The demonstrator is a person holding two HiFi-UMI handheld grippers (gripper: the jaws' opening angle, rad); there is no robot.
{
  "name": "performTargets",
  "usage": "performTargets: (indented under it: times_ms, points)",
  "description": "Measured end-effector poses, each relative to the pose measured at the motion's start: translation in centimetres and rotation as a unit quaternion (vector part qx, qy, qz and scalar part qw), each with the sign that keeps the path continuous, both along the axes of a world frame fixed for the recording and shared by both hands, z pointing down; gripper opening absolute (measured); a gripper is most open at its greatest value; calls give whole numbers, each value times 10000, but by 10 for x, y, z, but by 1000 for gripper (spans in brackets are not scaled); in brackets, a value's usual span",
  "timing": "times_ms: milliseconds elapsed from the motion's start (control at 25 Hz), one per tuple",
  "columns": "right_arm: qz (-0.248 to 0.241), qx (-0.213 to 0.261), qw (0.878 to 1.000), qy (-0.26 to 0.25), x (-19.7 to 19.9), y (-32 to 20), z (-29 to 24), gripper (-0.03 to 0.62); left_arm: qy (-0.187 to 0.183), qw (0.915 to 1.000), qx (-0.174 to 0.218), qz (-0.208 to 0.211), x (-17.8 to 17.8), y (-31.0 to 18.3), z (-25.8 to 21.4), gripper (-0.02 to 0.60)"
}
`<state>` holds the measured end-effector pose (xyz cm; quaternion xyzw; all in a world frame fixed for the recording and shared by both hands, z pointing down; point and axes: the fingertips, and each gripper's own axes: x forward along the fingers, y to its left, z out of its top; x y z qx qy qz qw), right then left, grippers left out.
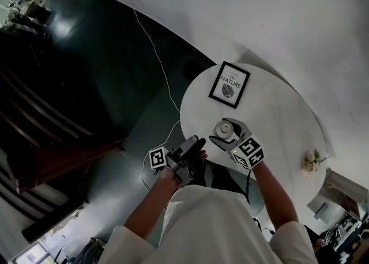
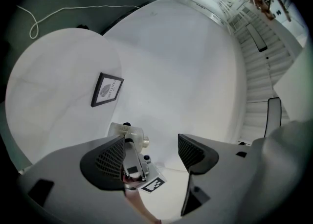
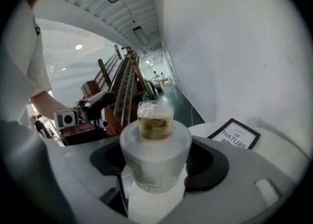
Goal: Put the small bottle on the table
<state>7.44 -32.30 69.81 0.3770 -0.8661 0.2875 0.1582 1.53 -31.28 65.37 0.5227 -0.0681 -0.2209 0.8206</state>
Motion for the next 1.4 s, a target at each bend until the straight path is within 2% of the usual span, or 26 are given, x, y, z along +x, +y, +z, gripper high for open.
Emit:
performTargets:
  times_ms: [320, 560, 1120, 1400]
  points:
    - [182, -203, 9986, 457, 8, -11, 61, 347, -107, 9998, -122, -140, -14, 0, 16, 321]
    - [274, -295, 9939, 1029, 12, -13, 107, 347, 61, 9996, -117, -235, -16, 4, 20, 321]
    - [680, -614, 9893, 1132, 16, -13, 161, 347, -28, 9991, -261, -328, -35, 14, 39, 321]
    - [884, -606, 9873, 1173, 25, -18, 171, 347, -16, 9990, -354, -282, -30, 14, 47, 321]
